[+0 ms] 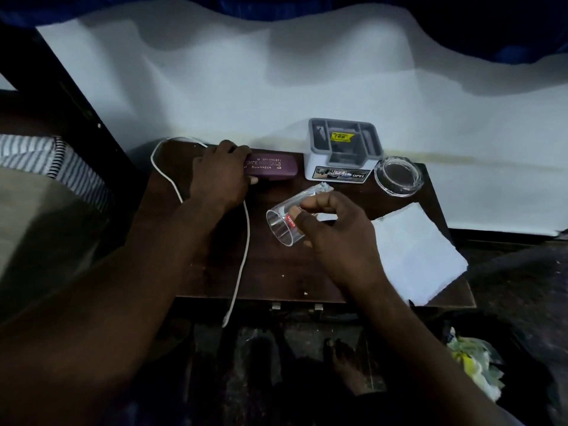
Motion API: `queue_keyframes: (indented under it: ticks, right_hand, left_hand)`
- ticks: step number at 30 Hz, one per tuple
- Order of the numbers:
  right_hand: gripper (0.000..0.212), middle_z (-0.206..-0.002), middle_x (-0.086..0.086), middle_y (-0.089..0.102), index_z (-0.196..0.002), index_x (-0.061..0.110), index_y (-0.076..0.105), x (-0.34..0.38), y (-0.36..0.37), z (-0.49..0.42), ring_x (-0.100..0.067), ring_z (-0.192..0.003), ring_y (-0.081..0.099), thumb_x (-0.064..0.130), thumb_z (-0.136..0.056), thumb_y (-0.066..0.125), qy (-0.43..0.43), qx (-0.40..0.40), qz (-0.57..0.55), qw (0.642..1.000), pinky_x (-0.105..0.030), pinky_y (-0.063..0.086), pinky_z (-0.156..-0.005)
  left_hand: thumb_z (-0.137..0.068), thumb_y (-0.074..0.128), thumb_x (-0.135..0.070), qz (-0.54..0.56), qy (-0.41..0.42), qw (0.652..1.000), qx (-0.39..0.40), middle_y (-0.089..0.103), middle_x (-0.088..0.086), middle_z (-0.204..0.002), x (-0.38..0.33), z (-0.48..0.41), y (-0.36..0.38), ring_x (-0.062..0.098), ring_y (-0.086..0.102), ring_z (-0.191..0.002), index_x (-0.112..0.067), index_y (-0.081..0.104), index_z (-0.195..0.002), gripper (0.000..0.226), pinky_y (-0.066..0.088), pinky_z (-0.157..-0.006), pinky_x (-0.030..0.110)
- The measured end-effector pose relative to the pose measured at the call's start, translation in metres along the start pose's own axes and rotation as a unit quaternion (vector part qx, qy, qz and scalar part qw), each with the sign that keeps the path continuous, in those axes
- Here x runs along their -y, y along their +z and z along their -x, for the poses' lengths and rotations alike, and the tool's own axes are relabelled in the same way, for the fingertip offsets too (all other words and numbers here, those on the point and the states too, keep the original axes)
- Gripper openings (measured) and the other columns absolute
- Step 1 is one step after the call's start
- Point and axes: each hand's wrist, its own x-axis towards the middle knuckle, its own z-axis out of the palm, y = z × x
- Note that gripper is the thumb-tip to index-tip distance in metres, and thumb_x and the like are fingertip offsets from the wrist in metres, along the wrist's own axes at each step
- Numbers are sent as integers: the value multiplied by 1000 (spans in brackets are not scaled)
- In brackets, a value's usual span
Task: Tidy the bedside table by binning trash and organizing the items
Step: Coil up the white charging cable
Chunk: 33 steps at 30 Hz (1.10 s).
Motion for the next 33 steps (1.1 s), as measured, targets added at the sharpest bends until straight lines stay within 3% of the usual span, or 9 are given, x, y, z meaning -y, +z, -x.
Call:
queue_keyframes:
  ticks: [5, 17, 24, 30, 33]
  right_hand:
    - [14, -92, 17, 75, -89, 30, 74, 2, 3, 0, -10, -91, 72, 39, -81, 79, -6, 20, 9, 1000, -47, 61, -86]
    - [9, -88, 19, 75, -87, 28, 75, 12, 1, -3, -3, -85, 70, 34, -85, 81, -4, 25, 20, 999, -40, 60, -87]
    - [9, -88, 18, 75, -87, 28, 75, 13, 0, -3, 0, -84, 69, 32, -85, 82, -11, 25, 25, 999, -31, 58, -85]
    - [9, -90, 17, 76, -89, 27, 75, 12, -3, -3, 1, -87, 68, 34, -86, 80, -22, 35, 44, 998, -28, 56, -84]
    - [10, -91, 16, 76, -90, 27, 75, 8, -6, -6, 2, -89, 67, 35, -86, 79, -41, 37, 74, 996, -19, 51, -81]
  left_hand:
    - [-86, 74, -41, -16, 8, 1000, 5, 56, 11, -137, 0, -19, 13, 40, 55, -122, -24, 54, -141, 61, 46, -97, 53]
    - [-87, 74, -40, -18, 3, 999, 39, 52, 8, -145, -11, -44, 11, 39, 52, -126, -26, 50, -145, 64, 46, -100, 53]
    - [-81, 79, -42, 9, -6, 1000, 8, 39, 4, -159, -16, -26, 3, 39, 38, -140, -28, 39, -154, 84, 41, -108, 55]
    - [-79, 77, -34, 35, 22, 999, -34, 46, 3, -150, -35, 16, -11, 37, 45, -132, -25, 52, -143, 70, 44, -104, 55]
    - [-82, 75, -31, 61, 28, 997, -23, 46, 3, -148, -42, 42, -21, 35, 46, -129, -29, 51, -142, 65, 46, -100, 53]
